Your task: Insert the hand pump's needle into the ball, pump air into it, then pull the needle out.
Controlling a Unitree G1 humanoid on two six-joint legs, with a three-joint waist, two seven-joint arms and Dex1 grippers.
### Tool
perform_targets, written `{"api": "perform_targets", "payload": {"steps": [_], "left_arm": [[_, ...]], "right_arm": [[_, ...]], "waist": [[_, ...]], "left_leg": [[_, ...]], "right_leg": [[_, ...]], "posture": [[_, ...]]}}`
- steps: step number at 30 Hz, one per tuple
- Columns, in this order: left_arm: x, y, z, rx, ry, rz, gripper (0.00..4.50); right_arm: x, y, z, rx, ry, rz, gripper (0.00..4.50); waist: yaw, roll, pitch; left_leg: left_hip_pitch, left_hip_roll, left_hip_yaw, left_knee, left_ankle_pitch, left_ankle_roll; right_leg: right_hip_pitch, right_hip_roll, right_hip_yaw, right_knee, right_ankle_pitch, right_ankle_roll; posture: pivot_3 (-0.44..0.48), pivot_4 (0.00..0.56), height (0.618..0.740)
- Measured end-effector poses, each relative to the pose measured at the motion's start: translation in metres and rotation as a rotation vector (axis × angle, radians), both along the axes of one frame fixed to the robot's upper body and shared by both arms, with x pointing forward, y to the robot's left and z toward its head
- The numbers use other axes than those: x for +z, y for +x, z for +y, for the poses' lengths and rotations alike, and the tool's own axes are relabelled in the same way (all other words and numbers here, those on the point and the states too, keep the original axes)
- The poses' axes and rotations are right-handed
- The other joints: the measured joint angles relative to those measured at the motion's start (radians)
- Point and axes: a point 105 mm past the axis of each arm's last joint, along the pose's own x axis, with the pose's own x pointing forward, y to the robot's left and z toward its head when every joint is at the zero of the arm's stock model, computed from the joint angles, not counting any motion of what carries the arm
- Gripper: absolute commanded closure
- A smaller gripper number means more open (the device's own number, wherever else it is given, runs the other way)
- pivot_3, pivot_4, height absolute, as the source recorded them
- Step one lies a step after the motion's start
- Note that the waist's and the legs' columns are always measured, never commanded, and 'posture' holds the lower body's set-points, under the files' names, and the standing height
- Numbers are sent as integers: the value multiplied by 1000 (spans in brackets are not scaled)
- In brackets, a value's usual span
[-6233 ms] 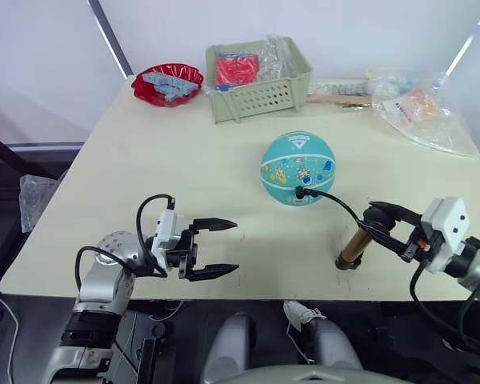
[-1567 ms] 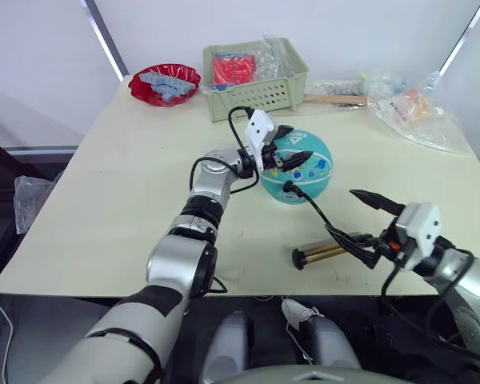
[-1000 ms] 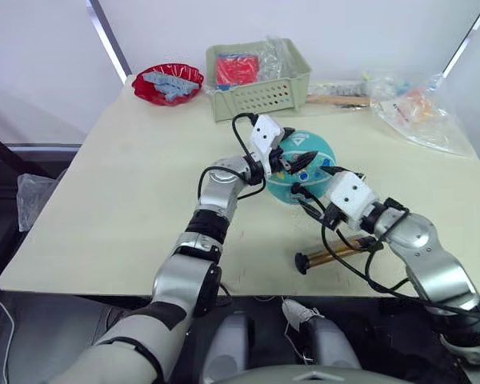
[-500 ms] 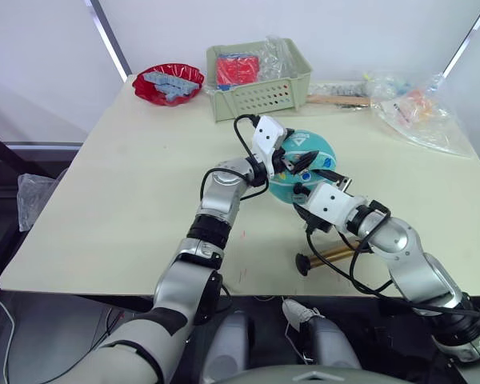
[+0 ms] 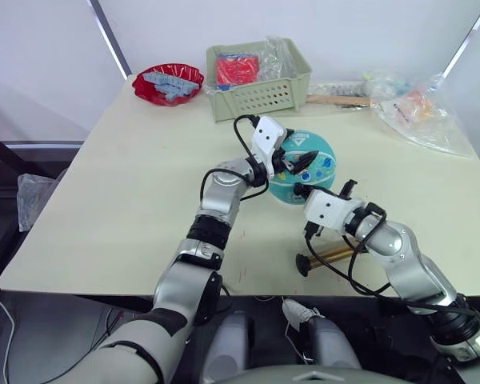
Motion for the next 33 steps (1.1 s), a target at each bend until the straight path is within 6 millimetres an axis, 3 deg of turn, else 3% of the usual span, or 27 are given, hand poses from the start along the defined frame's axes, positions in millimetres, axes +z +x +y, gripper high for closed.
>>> {"api": "perform_targets", "payload": {"steps": [14,33], "left_arm": [[-5,3,-10,101,56,-72,0],[-15,-1,-20,86,80,-126,0]], "right_arm": [[-1,-1,-10,0,1,-8,4428],[-2,-13,-21,1,56,68,4428]], "waist": [[6,-2,-5],[15,0,-9]], "left_leg": [[1,0,-1,0,0,0],[-1,-4,-20,-1,0,0]], "right_leg": [[2,-1,-1,-1,-1,-2],[11,-5,-14,-13,-2,-3]], "posture": [[0,150,738],[0,150,738]]}}
